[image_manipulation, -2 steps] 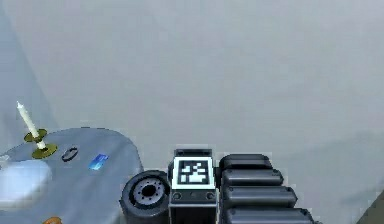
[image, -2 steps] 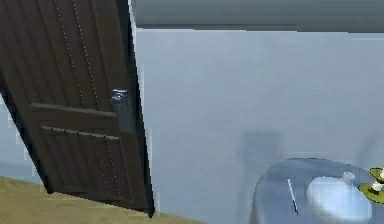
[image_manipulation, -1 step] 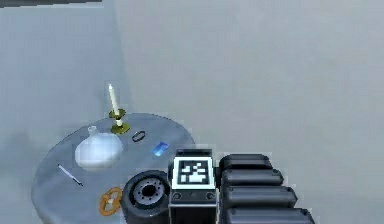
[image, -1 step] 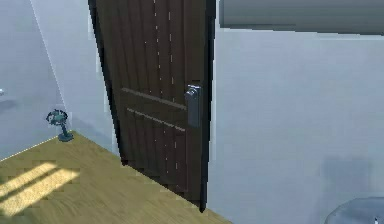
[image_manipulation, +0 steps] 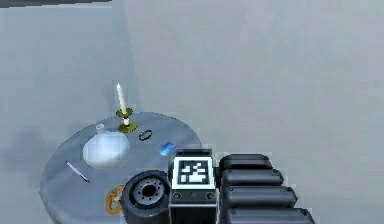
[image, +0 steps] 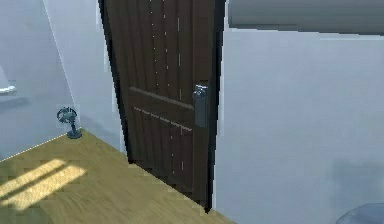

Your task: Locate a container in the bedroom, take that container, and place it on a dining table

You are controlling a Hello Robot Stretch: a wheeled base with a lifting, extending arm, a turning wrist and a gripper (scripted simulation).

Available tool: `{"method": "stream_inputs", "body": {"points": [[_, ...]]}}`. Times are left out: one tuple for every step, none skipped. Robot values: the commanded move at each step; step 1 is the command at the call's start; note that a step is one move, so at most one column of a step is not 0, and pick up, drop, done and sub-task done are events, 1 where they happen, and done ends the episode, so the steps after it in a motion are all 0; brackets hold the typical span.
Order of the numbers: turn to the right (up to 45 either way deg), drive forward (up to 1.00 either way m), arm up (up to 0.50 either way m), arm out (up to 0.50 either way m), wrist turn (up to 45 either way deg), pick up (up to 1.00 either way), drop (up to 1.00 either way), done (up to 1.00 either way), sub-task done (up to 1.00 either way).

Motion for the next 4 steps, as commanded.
{"method": "stream_inputs", "body": {"points": [[0.0,0.0,0.0,0.48,0.0,0.0,0.0,0.0,0.0],[0.0,0.0,0.0,0.0,39.0,0.0,0.0,0.0,0.0],[0.0,0.0,-0.3,0.0,0.0,0.0,0.0,0.0,0.0],[0.0,0.0,0.0,0.0,0.0,0.0,1.0,0.0,0.0]]}}
